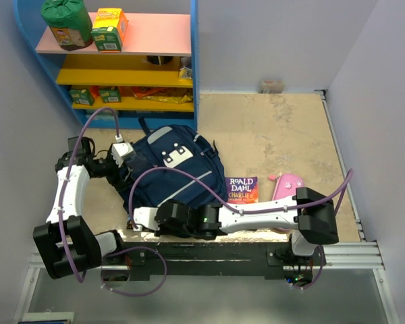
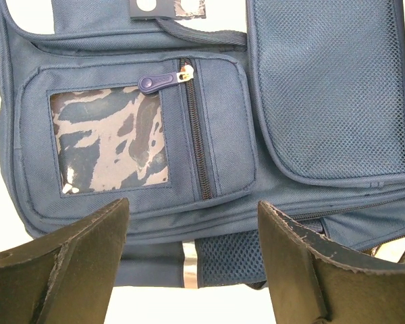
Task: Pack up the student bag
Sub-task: Zip the student bag at the center of the board.
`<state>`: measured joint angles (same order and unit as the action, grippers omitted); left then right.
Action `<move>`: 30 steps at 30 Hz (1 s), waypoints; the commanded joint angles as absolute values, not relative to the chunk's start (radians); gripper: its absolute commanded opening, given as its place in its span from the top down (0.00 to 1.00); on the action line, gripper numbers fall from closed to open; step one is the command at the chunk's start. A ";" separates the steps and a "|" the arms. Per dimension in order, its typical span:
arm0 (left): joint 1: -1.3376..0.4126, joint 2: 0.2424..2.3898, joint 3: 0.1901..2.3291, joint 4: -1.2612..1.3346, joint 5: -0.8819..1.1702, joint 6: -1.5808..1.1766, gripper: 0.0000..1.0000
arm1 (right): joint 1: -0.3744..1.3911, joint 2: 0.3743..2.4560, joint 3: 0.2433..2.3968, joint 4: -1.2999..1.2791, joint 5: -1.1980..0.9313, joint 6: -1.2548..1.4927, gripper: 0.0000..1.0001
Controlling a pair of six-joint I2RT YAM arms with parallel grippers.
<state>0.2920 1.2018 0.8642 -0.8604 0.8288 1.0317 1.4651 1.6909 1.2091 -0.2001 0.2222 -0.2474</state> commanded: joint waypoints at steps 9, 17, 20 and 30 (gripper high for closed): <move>0.288 1.215 0.859 -0.822 0.848 1.028 0.19 | 1.408 1.747 1.269 -0.193 0.028 -0.428 0.77; 0.290 1.213 0.847 -0.813 0.851 1.028 0.20 | 1.371 1.798 1.333 -0.248 -0.029 -0.475 0.83; 0.288 1.210 0.847 -0.818 0.851 1.034 0.19 | 1.371 1.802 1.347 -0.256 -0.029 -0.482 0.83; 0.288 1.215 0.838 -0.818 0.856 1.042 0.19 | 1.328 1.835 1.396 -0.363 -0.032 -0.497 0.73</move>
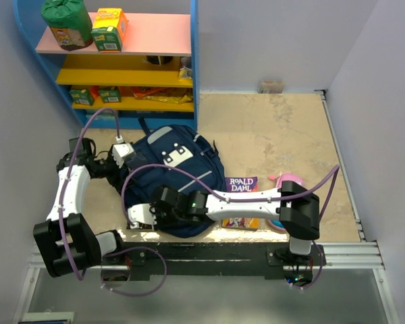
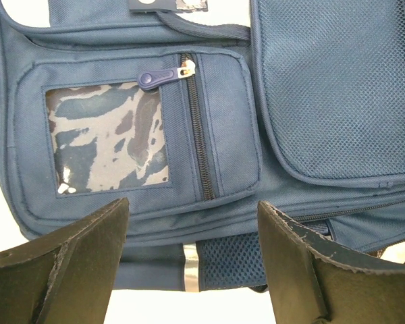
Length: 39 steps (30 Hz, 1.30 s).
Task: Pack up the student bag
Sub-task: Zip the student bag at the center of the board.
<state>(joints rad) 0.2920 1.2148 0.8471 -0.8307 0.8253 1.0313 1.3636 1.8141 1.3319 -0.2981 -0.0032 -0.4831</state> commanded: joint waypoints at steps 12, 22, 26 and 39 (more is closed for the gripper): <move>0.252 1.235 0.831 -0.901 0.848 1.175 0.07 | 1.302 1.859 1.436 -0.471 -0.067 -0.471 0.83; 0.155 1.336 0.759 -0.552 0.583 0.907 0.64 | 1.302 1.760 1.367 -0.419 -0.063 -0.385 1.00; 0.155 1.341 0.741 -0.499 0.539 0.873 0.76 | 1.301 1.720 1.318 -0.402 -0.057 -0.358 1.00; 0.153 1.289 0.771 -0.604 0.636 0.911 1.00 | 1.298 1.644 1.246 -0.226 -0.003 -0.325 0.86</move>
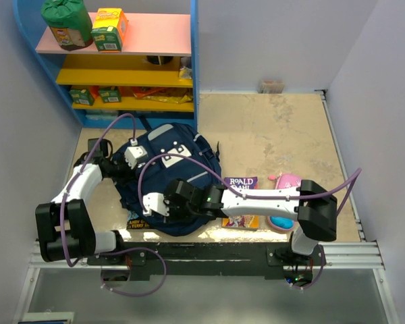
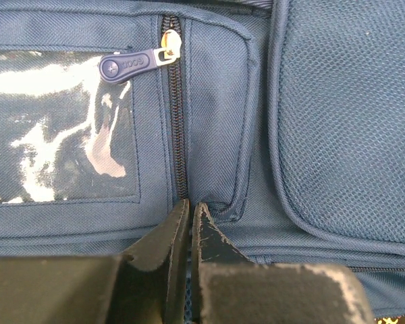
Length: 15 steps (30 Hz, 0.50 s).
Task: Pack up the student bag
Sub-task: Zip the student bag at the center of the board.
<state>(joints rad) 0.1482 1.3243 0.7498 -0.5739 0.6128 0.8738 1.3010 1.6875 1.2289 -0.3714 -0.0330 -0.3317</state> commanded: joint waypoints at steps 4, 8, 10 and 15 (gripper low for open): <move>0.152 1.284 0.796 -0.653 0.670 0.925 1.00 | 1.302 1.709 1.327 -0.163 -0.034 -0.391 0.61; 0.149 1.285 0.796 -0.658 0.667 0.930 1.00 | 1.325 1.804 1.416 -0.209 -0.057 -0.468 0.58; 0.150 1.284 0.796 -0.658 0.666 0.931 1.00 | 1.330 1.845 1.442 -0.225 -0.072 -0.492 0.58; 0.150 1.285 0.795 -0.655 0.657 0.936 1.00 | 1.333 1.885 1.456 -0.256 -0.095 -0.526 0.59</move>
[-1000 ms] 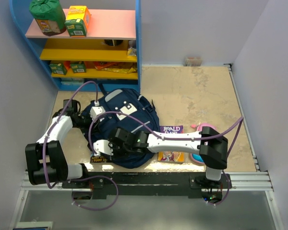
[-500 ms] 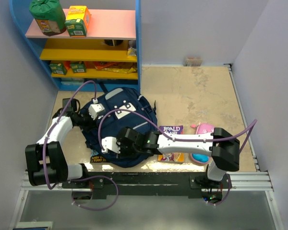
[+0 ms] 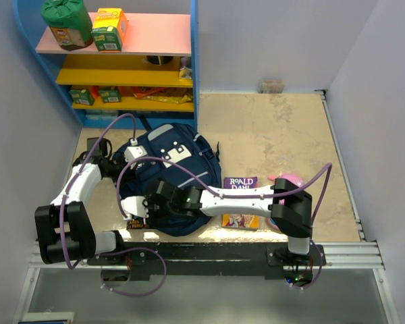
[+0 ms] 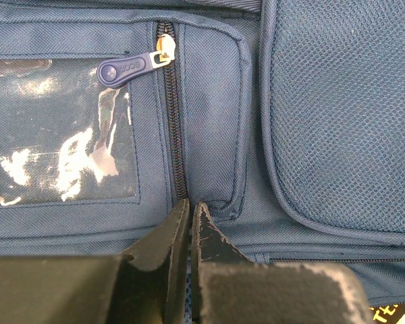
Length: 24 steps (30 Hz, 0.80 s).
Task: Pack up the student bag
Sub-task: Zip the student bag at the center of the board.
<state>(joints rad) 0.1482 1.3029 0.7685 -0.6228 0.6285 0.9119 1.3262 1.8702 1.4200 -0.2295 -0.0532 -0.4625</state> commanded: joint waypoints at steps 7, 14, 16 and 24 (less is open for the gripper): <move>0.150 1.290 0.788 -0.644 0.652 0.936 1.00 | 1.324 1.902 1.443 -0.281 -0.069 -0.532 0.62; 0.150 1.279 0.782 -0.641 0.649 0.936 1.00 | 1.302 1.908 1.443 -0.319 -0.074 -0.531 0.67; 0.150 1.281 0.781 -0.640 0.647 0.936 1.00 | 1.301 1.902 1.444 -0.334 -0.083 -0.540 0.73; 0.150 1.285 0.782 -0.640 0.650 0.933 1.00 | 1.302 1.940 1.457 -0.347 -0.051 -0.548 0.78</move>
